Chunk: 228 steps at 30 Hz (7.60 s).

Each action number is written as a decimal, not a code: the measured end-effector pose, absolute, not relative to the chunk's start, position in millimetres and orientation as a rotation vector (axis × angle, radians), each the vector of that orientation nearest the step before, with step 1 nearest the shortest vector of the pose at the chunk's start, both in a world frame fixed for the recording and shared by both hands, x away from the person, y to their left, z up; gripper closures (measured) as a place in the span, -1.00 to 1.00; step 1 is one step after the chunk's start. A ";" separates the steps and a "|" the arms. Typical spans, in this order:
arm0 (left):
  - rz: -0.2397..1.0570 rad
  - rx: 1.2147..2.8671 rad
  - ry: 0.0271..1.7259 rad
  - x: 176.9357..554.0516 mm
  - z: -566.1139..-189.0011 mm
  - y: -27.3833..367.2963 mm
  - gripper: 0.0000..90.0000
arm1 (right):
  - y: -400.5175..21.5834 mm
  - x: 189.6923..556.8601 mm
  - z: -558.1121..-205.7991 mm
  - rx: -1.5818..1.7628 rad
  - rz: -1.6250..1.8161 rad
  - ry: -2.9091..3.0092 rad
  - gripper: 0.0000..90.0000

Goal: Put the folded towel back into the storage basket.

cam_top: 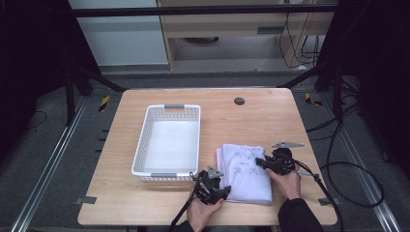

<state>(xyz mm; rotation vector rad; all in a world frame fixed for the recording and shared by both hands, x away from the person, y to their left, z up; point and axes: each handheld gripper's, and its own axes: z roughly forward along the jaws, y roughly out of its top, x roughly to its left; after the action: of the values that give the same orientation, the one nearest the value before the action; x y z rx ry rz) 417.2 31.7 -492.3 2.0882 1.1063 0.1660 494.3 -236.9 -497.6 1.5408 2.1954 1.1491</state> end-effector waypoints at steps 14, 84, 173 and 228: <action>0.208 2.058 1.030 415.1 -478.5 37.8 0.61 | -237.9 483.9 -473.7 1.460 1.193 2.171 0.65; 0.491 1.920 0.930 426.0 -346.3 146.7 0.60 | -133.0 499.7 -323.9 1.116 1.310 2.036 0.65; 0.527 2.013 1.250 470.1 -427.7 253.9 0.60 | 21.3 572.7 -419.8 1.065 1.169 2.203 0.61; 0.637 1.844 1.133 443.9 -402.2 284.5 -0.35 | -148.6 497.8 -389.9 1.109 1.332 2.038 -0.65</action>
<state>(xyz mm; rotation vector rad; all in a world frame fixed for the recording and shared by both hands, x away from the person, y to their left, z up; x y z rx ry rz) 443.9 284.5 -402.2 1.8444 1.1328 0.6373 497.8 -148.6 -389.9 1.1086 2.0381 1.3315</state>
